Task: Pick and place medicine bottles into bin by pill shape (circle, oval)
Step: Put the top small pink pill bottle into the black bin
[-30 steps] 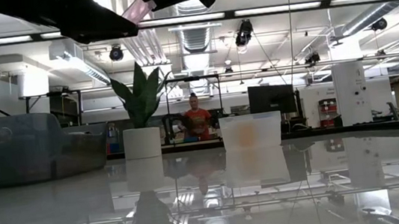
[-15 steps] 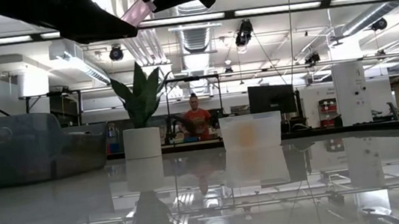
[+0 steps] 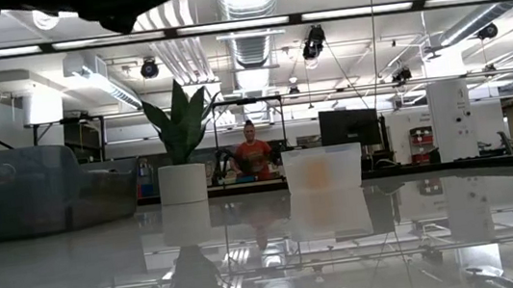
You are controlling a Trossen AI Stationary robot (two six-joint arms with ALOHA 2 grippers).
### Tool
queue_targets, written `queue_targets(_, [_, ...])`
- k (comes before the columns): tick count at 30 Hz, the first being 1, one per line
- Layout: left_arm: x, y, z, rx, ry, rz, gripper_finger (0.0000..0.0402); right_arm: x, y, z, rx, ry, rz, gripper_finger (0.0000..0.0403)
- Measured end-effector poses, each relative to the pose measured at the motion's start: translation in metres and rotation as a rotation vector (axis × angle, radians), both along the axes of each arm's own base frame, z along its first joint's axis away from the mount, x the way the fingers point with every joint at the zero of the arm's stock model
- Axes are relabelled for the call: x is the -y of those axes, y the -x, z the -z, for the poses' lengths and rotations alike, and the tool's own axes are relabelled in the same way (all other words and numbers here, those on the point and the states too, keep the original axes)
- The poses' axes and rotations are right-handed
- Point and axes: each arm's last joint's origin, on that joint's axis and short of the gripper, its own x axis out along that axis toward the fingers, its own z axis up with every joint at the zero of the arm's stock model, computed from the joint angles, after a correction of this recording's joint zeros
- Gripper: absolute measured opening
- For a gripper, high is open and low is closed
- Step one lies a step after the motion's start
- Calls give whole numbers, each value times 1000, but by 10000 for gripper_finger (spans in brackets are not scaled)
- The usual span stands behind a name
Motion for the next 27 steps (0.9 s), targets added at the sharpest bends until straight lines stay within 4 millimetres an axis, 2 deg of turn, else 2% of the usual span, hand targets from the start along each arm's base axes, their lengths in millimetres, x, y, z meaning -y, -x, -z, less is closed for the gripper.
queue_targets(4, [2,0,-5,48,15,66,88,-13,12,7,71,3,-51,232])
queue_targets(10, [3,0,-8,84,24,94,88,-27,12,36,282,89,-116,217])
queue_targets(18, [3,0,-9,100,31,95,88,-18,3,64,529,101,-67,203])
queue_targets(27, [3,0,-11,120,37,95,88,-18,-12,79,623,142,-91,198])
